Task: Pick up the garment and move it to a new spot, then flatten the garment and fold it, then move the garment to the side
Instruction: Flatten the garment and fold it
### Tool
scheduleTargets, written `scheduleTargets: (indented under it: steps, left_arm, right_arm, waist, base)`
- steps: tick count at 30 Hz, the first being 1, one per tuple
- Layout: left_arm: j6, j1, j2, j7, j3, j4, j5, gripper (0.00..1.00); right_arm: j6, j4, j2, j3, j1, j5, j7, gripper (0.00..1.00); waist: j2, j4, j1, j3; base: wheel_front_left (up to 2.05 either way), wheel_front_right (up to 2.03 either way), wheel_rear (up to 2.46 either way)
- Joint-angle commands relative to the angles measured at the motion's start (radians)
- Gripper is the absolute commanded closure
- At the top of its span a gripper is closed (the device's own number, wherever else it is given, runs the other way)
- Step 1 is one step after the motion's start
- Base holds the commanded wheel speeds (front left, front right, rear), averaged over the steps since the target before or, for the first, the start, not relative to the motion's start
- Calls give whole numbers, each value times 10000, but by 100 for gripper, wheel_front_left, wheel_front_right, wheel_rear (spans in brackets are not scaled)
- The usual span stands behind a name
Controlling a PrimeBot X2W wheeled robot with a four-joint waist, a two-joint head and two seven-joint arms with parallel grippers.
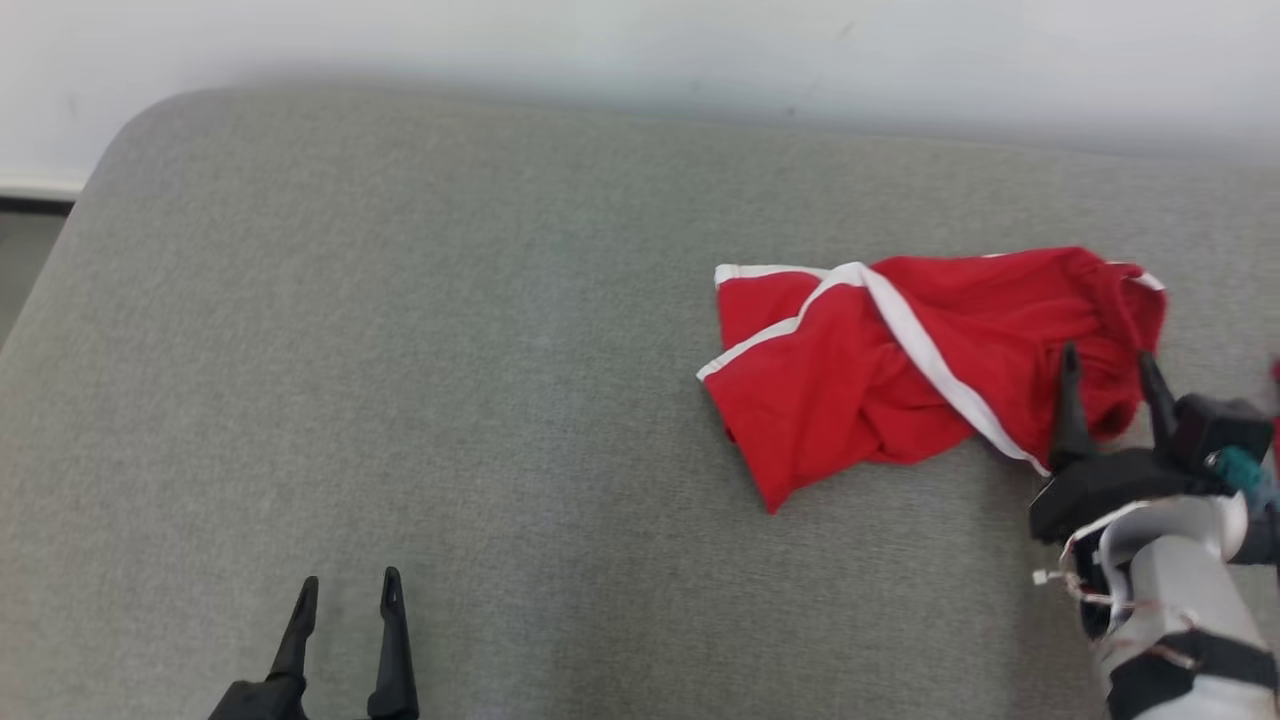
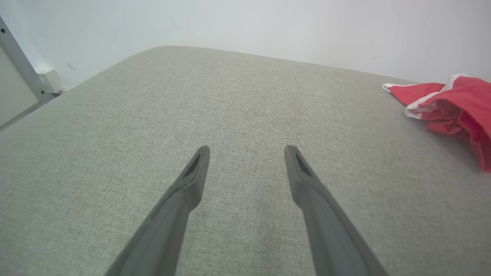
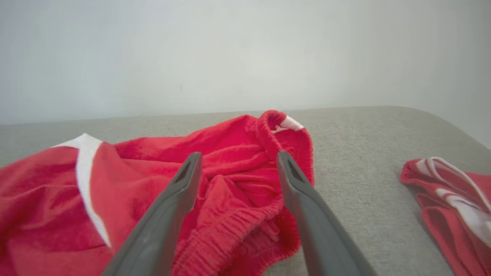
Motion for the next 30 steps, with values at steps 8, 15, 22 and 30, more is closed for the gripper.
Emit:
scheduleTargets:
  steps: [8,15,22,30]
  left_arm:
    - [-184,139,3,-31,-12,-5,-38,0]
    - [-463,-285,1,-29,-495,121,-117,0]
    - [-940,-1463,1,-29,-1419,754,-668,0]
    - [-1215,-2874,13,-29,-2135,1989,-1620,0]
  right_arm:
    - [-26,-2964,533,1612,2064,674,-10,0]
    - [-26,-3768,828,1930,3107,1010,-11,0]
    - [-26,-4012,901,1865,3026,1055,-11,0]
    - [-26,-4146,945,1945,2692,1148,-11,0]
  waist:
    - [-1,-859,0,-712]
    - [-1,-1596,0,-600]
    - [-1,-2373,0,101]
    - [-1,-3168,0,868]
  base:
    - [0,0,0]
    - [0,0,0]
    - [0,0,0]
    - [0,0,0]
